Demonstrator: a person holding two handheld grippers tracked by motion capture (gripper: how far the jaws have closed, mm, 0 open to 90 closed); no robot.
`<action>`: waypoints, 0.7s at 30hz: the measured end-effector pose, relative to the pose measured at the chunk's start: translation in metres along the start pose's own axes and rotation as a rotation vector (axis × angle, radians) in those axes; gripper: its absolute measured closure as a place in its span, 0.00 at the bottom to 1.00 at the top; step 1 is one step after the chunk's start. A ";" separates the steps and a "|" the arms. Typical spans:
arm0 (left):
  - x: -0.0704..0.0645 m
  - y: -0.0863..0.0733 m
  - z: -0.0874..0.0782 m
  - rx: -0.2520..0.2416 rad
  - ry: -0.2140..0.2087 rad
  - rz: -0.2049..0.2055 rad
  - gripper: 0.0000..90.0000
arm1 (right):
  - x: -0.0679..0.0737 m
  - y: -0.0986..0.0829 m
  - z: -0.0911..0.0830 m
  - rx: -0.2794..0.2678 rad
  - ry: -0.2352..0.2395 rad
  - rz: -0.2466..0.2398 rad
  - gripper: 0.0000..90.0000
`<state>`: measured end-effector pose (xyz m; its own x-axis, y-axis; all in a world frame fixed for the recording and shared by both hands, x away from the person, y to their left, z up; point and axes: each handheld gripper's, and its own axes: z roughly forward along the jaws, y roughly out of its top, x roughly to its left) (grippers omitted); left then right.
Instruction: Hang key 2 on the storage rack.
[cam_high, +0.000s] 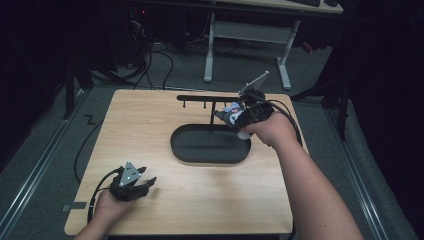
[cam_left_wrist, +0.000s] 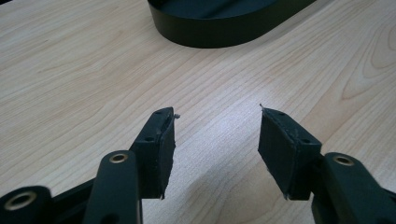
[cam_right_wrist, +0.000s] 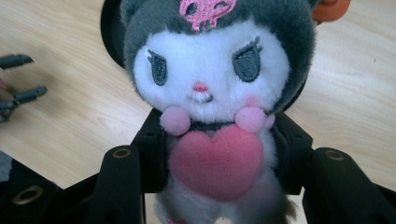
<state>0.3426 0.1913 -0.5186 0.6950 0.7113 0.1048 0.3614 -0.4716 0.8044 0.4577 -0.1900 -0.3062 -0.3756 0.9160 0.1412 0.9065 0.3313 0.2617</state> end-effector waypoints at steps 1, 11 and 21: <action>0.000 0.000 0.000 0.000 0.001 -0.001 0.51 | 0.000 0.002 -0.001 -0.004 -0.001 0.001 0.55; -0.002 0.000 0.000 -0.003 -0.001 0.013 0.51 | 0.005 0.018 -0.001 -0.025 -0.006 -0.003 0.55; 0.000 0.001 -0.002 -0.011 0.003 0.010 0.51 | 0.006 0.033 -0.001 -0.039 -0.037 0.007 0.55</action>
<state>0.3415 0.1917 -0.5168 0.6966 0.7083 0.1144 0.3480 -0.4730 0.8095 0.4848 -0.1744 -0.2956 -0.3616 0.9260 0.1083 0.9005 0.3168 0.2979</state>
